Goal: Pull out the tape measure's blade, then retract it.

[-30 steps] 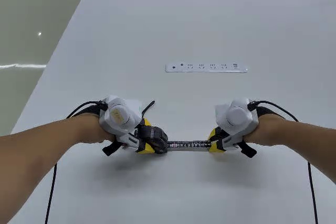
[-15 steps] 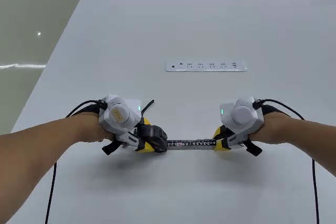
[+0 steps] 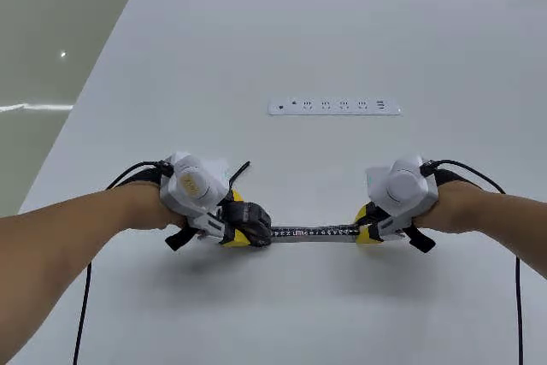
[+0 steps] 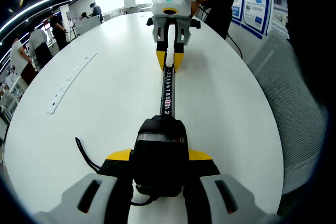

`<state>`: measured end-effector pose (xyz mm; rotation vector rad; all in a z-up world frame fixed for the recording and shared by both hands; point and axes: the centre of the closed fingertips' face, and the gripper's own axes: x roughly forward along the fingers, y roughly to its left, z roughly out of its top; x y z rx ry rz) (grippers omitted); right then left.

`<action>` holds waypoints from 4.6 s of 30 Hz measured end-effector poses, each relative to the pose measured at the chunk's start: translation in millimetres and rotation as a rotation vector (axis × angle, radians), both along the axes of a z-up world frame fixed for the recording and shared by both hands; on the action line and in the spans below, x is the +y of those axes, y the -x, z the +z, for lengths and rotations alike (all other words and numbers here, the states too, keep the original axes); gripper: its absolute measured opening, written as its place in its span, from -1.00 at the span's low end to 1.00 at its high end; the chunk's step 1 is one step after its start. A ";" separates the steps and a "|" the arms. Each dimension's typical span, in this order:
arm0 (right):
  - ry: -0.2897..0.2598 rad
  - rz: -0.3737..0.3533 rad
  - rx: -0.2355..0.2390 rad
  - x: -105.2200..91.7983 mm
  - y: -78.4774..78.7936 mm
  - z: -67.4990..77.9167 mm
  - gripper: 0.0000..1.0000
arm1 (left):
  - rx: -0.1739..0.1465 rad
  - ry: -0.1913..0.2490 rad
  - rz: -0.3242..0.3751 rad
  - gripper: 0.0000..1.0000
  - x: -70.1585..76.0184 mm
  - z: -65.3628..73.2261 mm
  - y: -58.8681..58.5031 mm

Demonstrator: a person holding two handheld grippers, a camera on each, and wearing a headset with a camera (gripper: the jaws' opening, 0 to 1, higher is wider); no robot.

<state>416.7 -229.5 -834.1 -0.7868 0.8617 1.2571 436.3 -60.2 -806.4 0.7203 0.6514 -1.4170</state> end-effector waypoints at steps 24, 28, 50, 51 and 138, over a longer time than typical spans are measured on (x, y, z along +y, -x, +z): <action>0.020 -0.014 -0.006 -28.4 2.0 0.3 -0.78 | -0.003 -0.009 -0.009 -0.36 1.4 0.4 0.4; 0.018 -0.022 0.002 -33.8 2.7 0.2 -0.78 | -0.002 -0.009 -0.010 -0.36 1.2 0.6 0.6; 0.033 -0.022 -0.001 -55.2 4.3 0.4 -0.78 | 0.003 -0.007 -0.009 -0.36 -0.4 0.0 0.6; 0.033 -0.026 0.000 -55.9 4.3 0.6 -0.78 | 0.005 -0.006 -0.009 -0.36 -0.4 -0.1 0.4; -0.012 -0.247 0.020 -78.5 10.0 16.2 0.80 | 0.065 0.052 0.225 0.79 26.5 12.3 -13.7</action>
